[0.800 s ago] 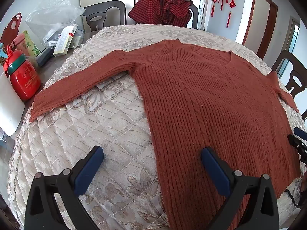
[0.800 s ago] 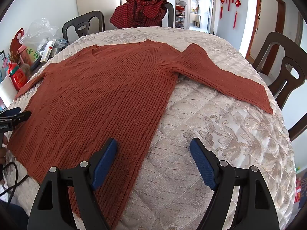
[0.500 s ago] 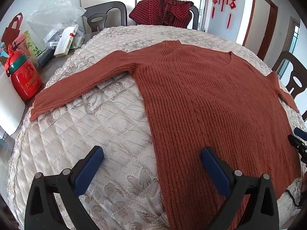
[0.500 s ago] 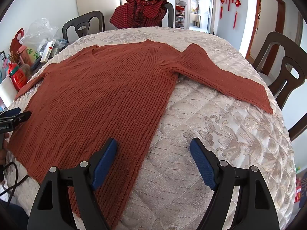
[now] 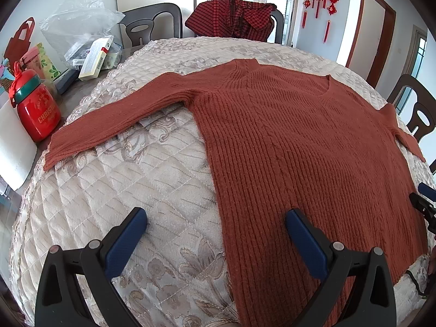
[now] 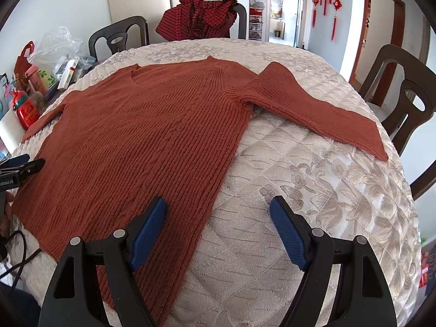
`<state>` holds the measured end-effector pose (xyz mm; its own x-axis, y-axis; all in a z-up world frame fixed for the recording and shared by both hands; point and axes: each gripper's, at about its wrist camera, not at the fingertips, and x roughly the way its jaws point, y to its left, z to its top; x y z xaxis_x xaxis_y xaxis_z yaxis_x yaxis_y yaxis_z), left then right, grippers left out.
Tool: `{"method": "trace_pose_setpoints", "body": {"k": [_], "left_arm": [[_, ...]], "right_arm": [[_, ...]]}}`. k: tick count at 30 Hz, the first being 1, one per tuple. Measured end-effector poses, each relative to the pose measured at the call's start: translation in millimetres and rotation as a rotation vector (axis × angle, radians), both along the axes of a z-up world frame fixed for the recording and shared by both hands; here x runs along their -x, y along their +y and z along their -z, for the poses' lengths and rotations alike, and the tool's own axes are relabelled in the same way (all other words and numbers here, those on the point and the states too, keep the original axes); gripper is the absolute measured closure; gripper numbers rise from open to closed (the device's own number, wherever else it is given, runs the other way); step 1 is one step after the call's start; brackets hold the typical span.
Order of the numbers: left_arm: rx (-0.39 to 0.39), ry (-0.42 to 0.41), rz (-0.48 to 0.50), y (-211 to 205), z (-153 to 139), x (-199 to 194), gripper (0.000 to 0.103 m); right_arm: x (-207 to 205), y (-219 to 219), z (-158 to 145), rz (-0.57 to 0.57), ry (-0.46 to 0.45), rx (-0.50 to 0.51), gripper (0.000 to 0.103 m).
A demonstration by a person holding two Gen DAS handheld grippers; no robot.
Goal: Fold small clothes
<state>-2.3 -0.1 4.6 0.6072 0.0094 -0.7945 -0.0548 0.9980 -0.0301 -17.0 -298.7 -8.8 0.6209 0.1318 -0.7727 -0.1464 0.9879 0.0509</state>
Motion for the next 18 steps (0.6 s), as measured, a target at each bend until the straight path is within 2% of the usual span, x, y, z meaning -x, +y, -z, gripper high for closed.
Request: {"method": "trace_pose_setpoints", "body": {"k": [18], "left_arm": [[-0.001,-0.004,0.001,0.1,1.3,1.8,0.0]], "right_arm": [[0.2,-0.1,0.2,0.0,0.0,-0.002,0.024]]}}
